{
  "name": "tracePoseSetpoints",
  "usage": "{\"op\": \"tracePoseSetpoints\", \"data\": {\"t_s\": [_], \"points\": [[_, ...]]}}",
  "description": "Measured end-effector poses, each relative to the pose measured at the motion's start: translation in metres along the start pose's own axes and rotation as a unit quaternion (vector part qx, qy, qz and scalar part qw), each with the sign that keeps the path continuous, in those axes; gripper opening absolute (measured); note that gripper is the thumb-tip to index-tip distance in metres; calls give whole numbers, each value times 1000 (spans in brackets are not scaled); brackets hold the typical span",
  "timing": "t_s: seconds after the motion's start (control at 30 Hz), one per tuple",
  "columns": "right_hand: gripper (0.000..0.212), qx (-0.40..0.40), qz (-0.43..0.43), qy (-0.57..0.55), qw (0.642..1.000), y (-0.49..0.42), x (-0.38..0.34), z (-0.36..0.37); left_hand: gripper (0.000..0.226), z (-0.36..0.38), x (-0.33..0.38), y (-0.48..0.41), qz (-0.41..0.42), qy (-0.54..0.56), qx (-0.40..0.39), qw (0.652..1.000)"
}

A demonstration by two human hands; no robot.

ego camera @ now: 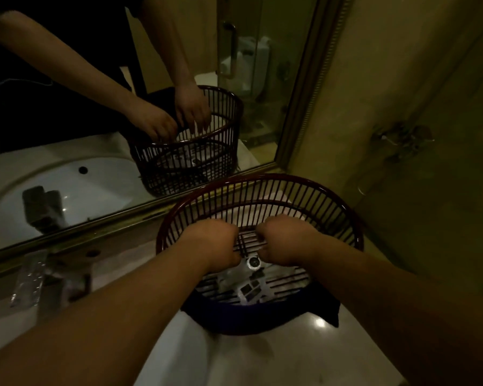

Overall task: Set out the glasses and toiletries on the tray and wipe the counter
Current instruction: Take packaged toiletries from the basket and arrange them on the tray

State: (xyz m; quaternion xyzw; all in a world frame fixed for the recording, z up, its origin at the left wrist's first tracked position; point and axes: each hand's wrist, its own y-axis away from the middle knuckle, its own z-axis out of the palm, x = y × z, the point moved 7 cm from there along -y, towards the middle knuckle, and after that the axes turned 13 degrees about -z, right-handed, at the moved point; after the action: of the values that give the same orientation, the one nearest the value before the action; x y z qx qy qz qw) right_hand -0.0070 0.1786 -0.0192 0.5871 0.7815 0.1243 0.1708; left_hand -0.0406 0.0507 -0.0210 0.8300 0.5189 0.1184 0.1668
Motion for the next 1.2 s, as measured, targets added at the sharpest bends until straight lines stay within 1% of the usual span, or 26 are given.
{"op": "tracePoseSetpoints", "data": {"t_s": [0.1, 0.2, 0.3, 0.43, 0.57, 0.6, 0.67, 0.7, 0.77, 0.8, 0.87, 0.97, 1.03, 1.1, 1.2], "points": [[25, -78, -11, -5, 997, -24, 6, 20, 33, 12, 6, -19, -23, -18, -46, 999], [21, -135, -23, 8, 991, -52, 8, 38, 28, 22, 10, -31, -38, -28, -64, 997], [32, -192, -34, 25, 980, -76, 10, 60, 33, 36, 7, -38, -53, -24, -90, 994], [44, -236, -48, 25, 970, -97, 11, 87, 36, 50, 2, -45, -74, -21, -119, 990], [56, -272, -55, 30, 960, -106, 4, 106, 34, 53, 2, -51, -80, -24, -119, 989], [57, -270, -53, 30, 961, -108, 1, 110, 32, 54, 1, -52, -82, -27, -120, 989], [52, -234, -38, 3, 971, -114, -3, 113, 30, 55, -1, -53, -89, -28, -123, 988], [53, -239, -39, -2, 970, -115, -6, 116, 30, 56, -2, -54, -92, -25, -123, 988], [59, -293, -36, 3, 955, -114, -9, 126, 30, 55, -5, -54, -97, -15, -121, 988], [60, -295, -44, 5, 955, -114, -10, 127, 30, 55, -7, -54, -99, -9, -121, 988], [57, -271, -64, 12, 960, -120, -13, 124, 31, 55, -9, -54, -102, -3, -124, 987], [53, -276, -57, 7, 959, -121, -10, 120, 29, 56, -11, -54, -116, -4, -116, 986], [48, -281, -48, -16, 958, -118, -6, 114, 30, 56, -13, -53, -135, -12, -112, 984], [36, -253, -47, -32, 966, -114, -2, 101, 33, 55, -13, -53, -147, -5, -113, 983], [25, -165, -29, -70, 983, -108, 7, 81, 33, 54, -15, -53, -150, -6, -115, 982]]}}
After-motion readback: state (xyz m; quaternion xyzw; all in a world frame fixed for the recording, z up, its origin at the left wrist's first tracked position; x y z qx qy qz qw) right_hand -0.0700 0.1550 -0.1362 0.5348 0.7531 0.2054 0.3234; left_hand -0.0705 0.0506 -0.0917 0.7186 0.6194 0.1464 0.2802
